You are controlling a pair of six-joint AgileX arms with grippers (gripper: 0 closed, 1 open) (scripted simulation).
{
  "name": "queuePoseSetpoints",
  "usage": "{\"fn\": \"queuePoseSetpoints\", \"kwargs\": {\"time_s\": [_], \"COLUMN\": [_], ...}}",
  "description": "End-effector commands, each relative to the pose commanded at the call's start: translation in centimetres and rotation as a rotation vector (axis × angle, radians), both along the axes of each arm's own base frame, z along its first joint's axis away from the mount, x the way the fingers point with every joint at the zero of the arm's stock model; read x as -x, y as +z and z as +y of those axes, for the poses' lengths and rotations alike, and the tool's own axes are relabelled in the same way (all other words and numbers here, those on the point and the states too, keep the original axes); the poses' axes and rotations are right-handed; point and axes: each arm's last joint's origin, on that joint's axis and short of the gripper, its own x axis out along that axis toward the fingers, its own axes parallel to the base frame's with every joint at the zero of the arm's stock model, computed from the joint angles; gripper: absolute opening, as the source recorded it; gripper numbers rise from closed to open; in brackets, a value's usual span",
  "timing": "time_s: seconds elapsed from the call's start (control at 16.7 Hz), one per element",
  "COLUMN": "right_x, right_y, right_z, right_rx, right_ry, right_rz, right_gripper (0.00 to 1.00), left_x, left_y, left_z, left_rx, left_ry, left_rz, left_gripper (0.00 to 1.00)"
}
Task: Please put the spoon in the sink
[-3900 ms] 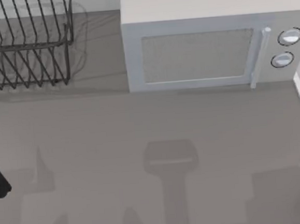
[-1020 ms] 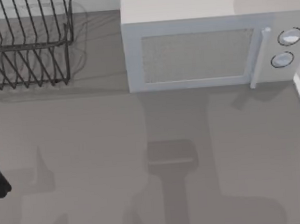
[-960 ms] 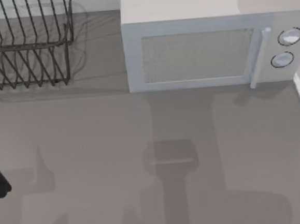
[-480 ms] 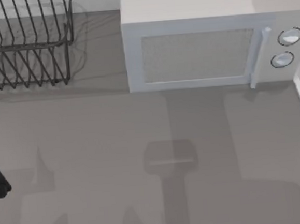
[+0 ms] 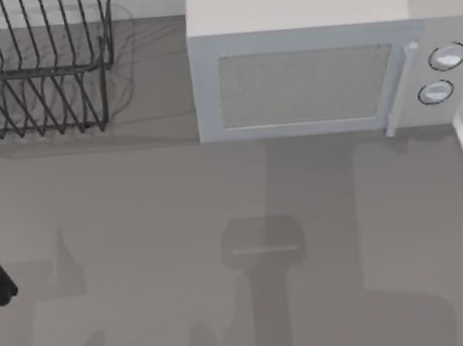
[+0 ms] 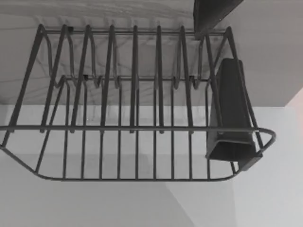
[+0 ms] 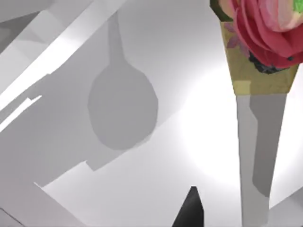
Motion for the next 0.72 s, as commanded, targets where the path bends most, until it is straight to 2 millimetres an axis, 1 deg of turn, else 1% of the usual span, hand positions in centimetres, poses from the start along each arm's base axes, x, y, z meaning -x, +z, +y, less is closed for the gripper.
{"fn": "queuePoseSetpoints", "kwargs": {"time_s": [0.12,0.24,0.6,0.72], "right_x": [0.1,0.2,0.2,0.2], "right_y": [-1.7,-2.5,-2.7,-2.7], "right_z": [0.0,-0.1,-0.1,-0.1], "right_rx": [-0.003,-0.002,0.000,0.000], "right_ry": [0.000,0.000,-0.001,-0.001], "right_rz": [0.021,0.014,0.002,0.002], "right_gripper": [0.00,0.00,0.00,0.15], "left_x": [0.0,0.0,0.0,0.0], "left_y": [0.0,0.0,0.0,0.0], "left_z": [0.0,0.0,0.0,0.0], "left_rx": [0.000,0.000,0.000,0.000], "left_ry": [0.000,0.000,0.000,0.000], "left_rz": [0.000,0.000,0.000,0.000], "left_gripper": [1.00,1.00,1.00,1.00]}}
